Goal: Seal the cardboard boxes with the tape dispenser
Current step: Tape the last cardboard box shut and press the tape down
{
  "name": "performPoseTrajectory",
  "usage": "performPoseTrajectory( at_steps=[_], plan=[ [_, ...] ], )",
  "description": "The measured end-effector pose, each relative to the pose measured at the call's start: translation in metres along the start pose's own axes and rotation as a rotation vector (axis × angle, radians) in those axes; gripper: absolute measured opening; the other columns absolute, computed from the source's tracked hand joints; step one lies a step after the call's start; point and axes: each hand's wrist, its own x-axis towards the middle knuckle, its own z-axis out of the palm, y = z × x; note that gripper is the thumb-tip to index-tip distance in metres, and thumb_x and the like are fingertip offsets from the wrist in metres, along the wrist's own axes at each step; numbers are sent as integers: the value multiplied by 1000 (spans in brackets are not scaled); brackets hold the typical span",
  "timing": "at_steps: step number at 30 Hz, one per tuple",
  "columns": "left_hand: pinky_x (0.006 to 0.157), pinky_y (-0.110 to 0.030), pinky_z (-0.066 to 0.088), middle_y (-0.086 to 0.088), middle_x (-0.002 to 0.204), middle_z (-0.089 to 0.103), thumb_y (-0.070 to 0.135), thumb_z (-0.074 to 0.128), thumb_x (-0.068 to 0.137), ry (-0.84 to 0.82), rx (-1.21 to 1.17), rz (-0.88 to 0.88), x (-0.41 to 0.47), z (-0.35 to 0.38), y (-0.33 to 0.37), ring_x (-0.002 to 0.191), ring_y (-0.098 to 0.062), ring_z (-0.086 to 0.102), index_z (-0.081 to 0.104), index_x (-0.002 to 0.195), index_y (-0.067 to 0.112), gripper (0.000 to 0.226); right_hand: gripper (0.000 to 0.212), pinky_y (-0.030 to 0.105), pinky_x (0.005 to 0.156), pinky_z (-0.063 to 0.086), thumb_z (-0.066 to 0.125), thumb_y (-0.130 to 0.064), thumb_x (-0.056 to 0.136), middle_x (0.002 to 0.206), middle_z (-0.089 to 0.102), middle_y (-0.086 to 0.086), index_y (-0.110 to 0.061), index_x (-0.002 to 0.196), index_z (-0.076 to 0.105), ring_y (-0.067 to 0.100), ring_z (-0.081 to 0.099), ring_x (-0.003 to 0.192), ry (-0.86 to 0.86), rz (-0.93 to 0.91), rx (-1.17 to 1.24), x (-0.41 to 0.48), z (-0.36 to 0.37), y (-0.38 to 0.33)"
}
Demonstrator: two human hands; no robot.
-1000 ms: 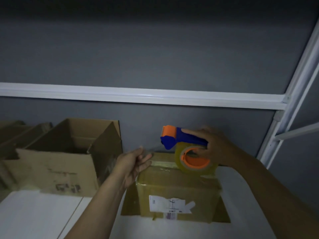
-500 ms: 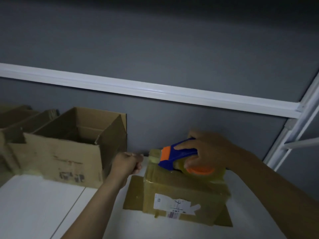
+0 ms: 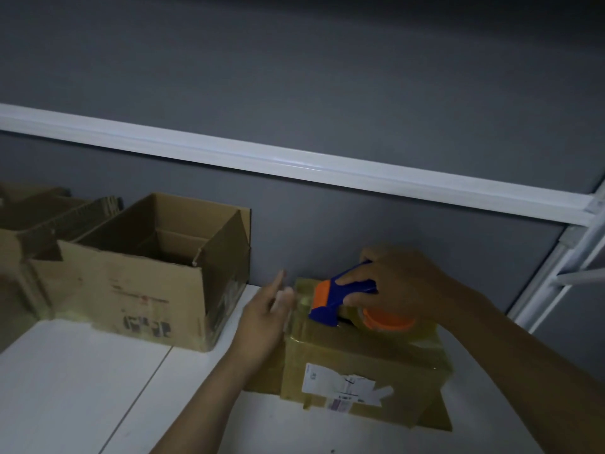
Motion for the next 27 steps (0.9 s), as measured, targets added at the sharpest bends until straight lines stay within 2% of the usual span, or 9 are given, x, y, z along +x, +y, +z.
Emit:
performPoseTrajectory(
  at_steps=[3,6,9,12,16,19,21,24,27],
  plan=[
    [106,-6,23,21,158,-2,73,51,81,-436,211,118,-2,3,-2,141,4,13,0,155,32,99,49,24,71,30,42,-64,90,110,48,-8,-46,135,46,7,43,91,-26,-2,-17,0,-2,0],
    [115,-14,8,16,155,-24,89,53,57,-510,440,185,8,-4,-2,143,3,-7,-16,151,32,130,49,23,72,29,41,-64,90,115,48,-9,-45,135,43,6,40,92,-41,-23,-43,-1,-4,1],
    [112,-18,-6,19,152,-15,87,50,55,-484,657,244,9,-6,6,137,4,-16,-11,152,27,130,46,21,69,30,43,-63,90,115,48,-10,-44,131,49,5,42,92,-70,-39,-31,-3,-8,4],
    [110,-15,-5,25,149,-6,84,56,59,-432,712,219,10,-6,9,134,10,-9,-2,154,26,125,46,21,70,33,47,-61,89,113,48,-9,-43,132,50,5,42,90,-106,-40,21,-7,-18,9],
    [110,-18,-7,27,150,-3,92,42,53,-440,811,214,12,-11,10,138,8,-6,2,155,28,127,42,15,70,36,54,-59,87,105,48,-16,-45,126,54,2,44,88,-136,-23,131,-20,-32,25],
    [110,-20,-10,23,157,-5,96,35,52,-454,832,220,14,-13,6,146,1,-5,1,155,30,127,40,19,74,42,55,-62,84,99,50,-22,-49,122,56,1,48,87,-133,3,103,-39,-37,50],
    [110,-20,-10,20,158,-6,96,34,53,-476,865,223,14,-11,9,143,2,-8,0,155,28,127,42,14,71,36,53,-65,84,97,47,-23,-51,123,55,0,45,86,-141,27,39,-52,-36,60],
    [111,-23,-12,14,161,-10,97,23,53,-495,986,271,16,-8,17,143,-2,-14,-4,155,25,128,45,8,64,25,52,-65,84,107,50,-19,-48,126,54,-2,39,86,-112,5,-8,-59,-28,57],
    [111,-28,-16,7,161,-12,95,13,52,-501,1126,344,13,-2,30,140,-6,-21,-4,155,20,129,46,14,71,29,54,-63,85,114,53,-13,-42,126,57,3,45,94,-78,-32,-23,-55,-20,51]
  ],
)
